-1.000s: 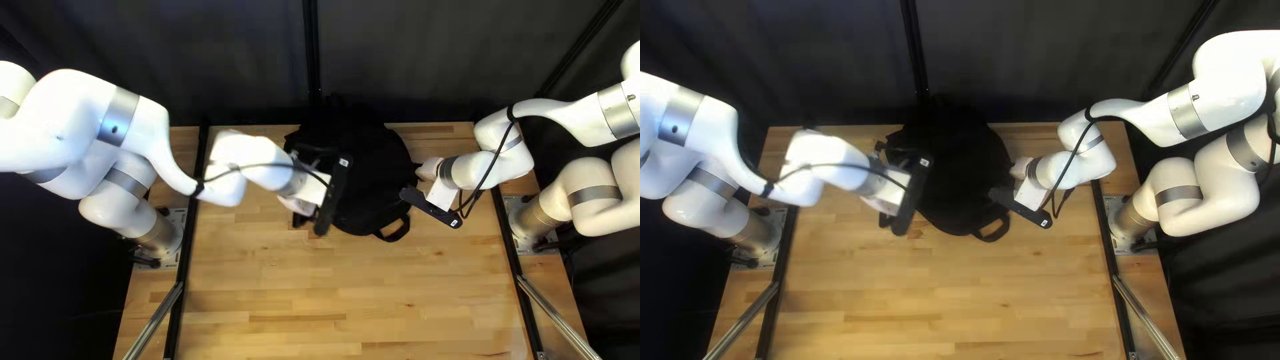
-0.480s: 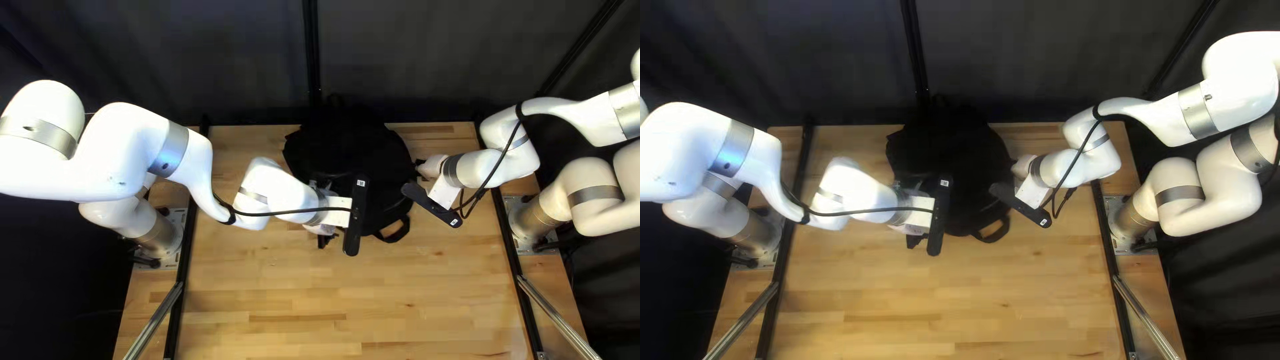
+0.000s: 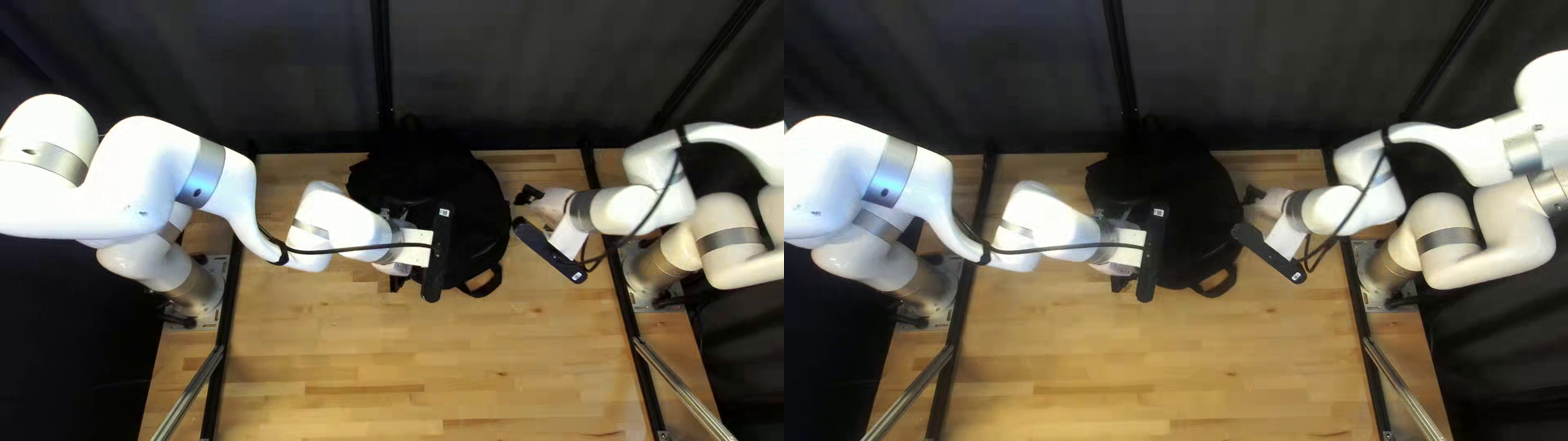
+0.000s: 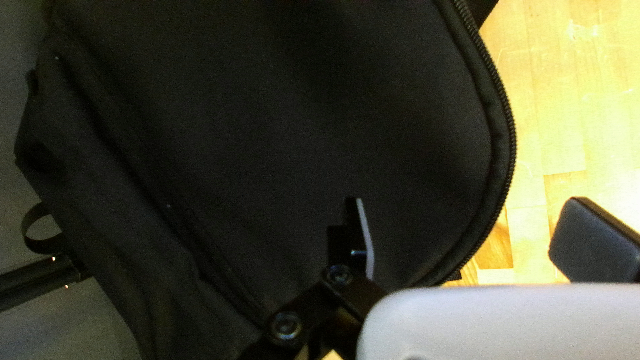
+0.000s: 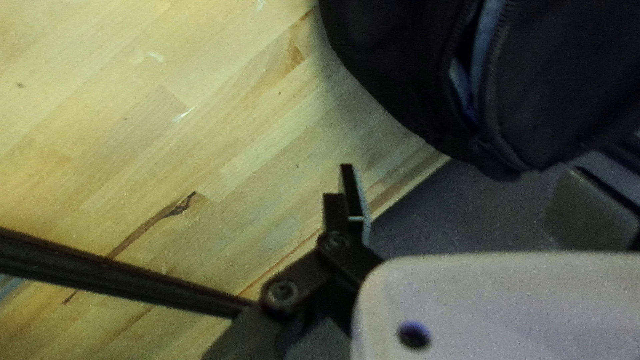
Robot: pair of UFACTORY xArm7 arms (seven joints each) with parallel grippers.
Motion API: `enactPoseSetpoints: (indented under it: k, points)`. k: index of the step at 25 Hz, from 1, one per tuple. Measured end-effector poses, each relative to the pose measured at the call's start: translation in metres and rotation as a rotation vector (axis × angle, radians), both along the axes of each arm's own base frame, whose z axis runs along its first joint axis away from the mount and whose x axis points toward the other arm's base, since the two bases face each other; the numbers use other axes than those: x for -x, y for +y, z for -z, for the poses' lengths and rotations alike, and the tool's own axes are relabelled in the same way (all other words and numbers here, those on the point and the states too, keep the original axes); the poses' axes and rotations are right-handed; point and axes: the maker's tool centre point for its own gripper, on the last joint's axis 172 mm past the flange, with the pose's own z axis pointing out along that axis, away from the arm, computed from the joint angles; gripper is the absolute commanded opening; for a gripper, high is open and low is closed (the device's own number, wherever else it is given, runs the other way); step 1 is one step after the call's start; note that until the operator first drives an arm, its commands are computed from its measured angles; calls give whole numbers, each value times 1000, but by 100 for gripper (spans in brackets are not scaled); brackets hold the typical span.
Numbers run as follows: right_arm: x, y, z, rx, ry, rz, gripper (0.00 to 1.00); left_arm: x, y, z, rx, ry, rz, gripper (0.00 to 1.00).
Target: Remove a lunch box from a kids backpack
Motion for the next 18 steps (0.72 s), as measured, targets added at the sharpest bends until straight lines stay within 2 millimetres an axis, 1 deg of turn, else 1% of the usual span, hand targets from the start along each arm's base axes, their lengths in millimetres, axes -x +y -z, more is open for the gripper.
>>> enactPoseSetpoints:
  k: [3, 6, 10, 15, 16, 17, 18]
  points:
    - [3, 8, -5, -2, -9, 43, 100, -3, -7, 6, 10, 7, 12, 100]
    - [5, 15, -10, 0, -13, 65, 100, 0, -9, 14, 22, 19, 18, 100]
    - [3, 24, -15, 10, -14, 75, 100, 2, -5, 17, 32, 28, 19, 100]
    - [0, 37, -17, 27, -11, 76, 100, -1, 3, 16, 36, 34, 17, 100]
    - [1, 38, -17, 29, -12, 76, 100, -2, 5, 16, 35, 36, 17, 91]
    - [1, 41, -17, 32, -13, 75, 100, -2, 7, 16, 34, 38, 17, 76]
    - [2, 43, -18, 35, -15, 75, 100, -2, 9, 16, 33, 39, 16, 29]
